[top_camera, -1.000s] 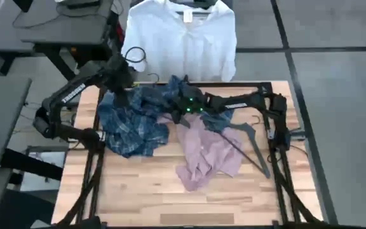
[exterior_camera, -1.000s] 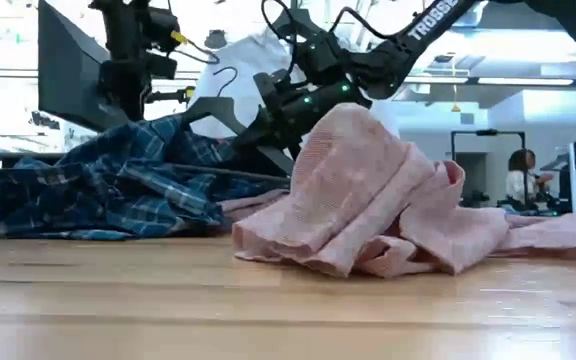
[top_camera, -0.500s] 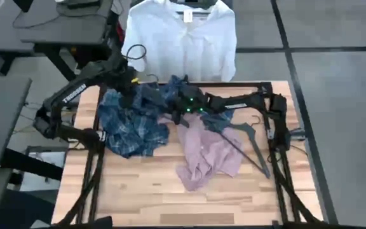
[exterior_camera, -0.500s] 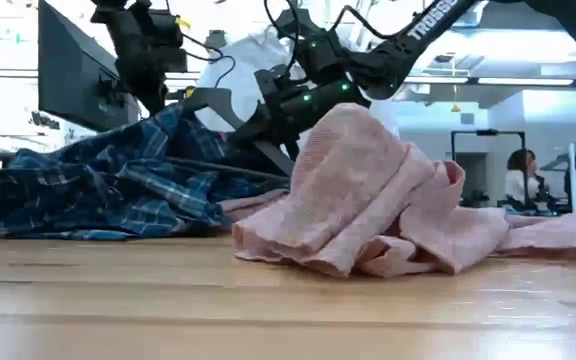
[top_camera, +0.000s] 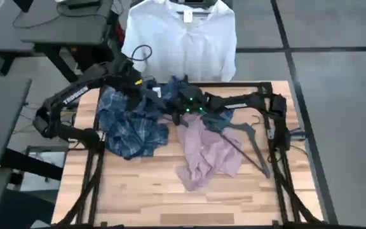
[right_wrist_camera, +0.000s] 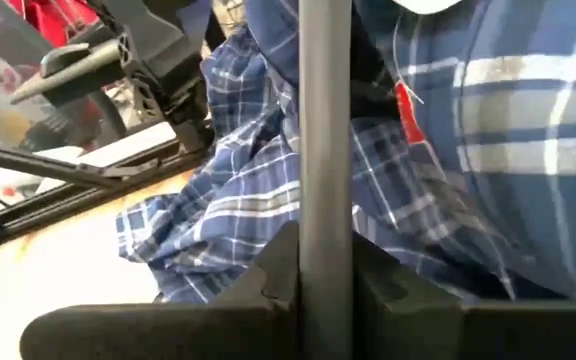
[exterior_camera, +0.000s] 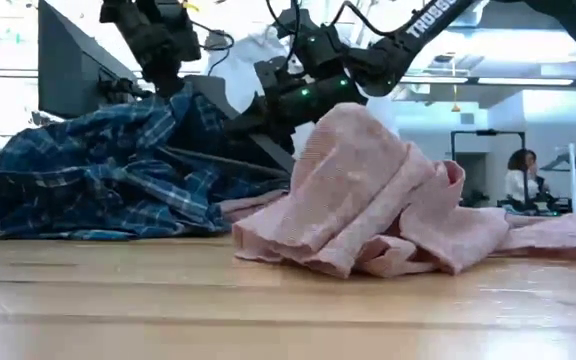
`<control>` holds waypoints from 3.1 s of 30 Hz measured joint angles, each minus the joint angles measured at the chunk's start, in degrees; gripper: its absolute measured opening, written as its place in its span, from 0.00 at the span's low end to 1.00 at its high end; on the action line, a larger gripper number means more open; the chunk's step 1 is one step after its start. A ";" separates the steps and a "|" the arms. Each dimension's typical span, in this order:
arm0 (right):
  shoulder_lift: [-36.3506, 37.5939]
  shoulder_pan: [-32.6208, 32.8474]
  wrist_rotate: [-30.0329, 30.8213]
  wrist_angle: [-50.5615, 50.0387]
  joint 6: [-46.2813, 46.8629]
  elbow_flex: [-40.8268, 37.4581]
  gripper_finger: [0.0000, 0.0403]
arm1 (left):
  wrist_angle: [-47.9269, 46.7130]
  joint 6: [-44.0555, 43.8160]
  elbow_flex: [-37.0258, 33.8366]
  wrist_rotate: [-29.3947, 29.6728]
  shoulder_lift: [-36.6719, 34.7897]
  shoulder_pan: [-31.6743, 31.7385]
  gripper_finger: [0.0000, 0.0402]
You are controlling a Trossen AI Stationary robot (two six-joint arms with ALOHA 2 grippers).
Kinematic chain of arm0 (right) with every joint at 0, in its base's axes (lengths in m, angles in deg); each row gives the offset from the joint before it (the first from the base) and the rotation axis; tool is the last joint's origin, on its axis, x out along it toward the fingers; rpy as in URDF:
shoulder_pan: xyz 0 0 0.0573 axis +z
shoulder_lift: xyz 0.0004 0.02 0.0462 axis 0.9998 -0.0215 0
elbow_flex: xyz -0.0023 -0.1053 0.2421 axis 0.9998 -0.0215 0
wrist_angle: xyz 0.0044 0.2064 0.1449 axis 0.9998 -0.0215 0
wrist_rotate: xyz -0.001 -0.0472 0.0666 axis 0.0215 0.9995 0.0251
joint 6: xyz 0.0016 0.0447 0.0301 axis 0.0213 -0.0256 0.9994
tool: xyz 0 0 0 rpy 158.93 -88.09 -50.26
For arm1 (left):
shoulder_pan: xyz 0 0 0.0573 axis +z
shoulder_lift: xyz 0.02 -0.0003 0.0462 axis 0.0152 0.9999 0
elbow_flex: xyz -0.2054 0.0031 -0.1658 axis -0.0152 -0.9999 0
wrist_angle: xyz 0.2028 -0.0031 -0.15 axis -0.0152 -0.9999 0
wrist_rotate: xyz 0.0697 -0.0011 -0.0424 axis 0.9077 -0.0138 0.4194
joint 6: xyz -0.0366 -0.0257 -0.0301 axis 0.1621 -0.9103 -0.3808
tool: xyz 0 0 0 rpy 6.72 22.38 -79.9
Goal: Hang clothes
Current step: Hang the blue long sleeve on the hanger rack
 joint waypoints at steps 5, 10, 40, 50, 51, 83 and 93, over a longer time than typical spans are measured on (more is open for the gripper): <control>0.00 0.45 0.00 -0.37 -1.01 0.00 0.06 | 2.92 -1.61 0.00 -0.58 -0.02 -2.40 0.33; -0.04 0.38 -0.69 -0.79 -3.43 0.00 0.07 | 3.04 -1.88 0.00 -2.67 -0.07 -3.77 0.09; 23.23 -8.39 0.07 -28.07 -5.40 0.33 0.46 | 6.47 -10.98 -0.11 2.64 -8.87 -2.71 0.09; 29.06 -17.87 2.05 -47.63 -12.85 -1.99 0.61 | 6.57 -14.68 5.11 2.53 -13.57 -3.19 0.09; 29.52 -18.54 2.29 -46.63 -13.02 -3.58 0.60 | 6.95 -15.05 5.66 2.52 -14.09 -3.17 0.09; 17.94 -2.71 20.57 -0.33 14.47 -15.04 0.58 | 7.74 -18.19 7.02 5.63 -14.95 -2.48 0.09; 22.93 -2.51 20.28 -7.28 22.45 -15.08 0.58 | 7.52 -18.02 7.04 6.64 -13.21 -0.61 0.09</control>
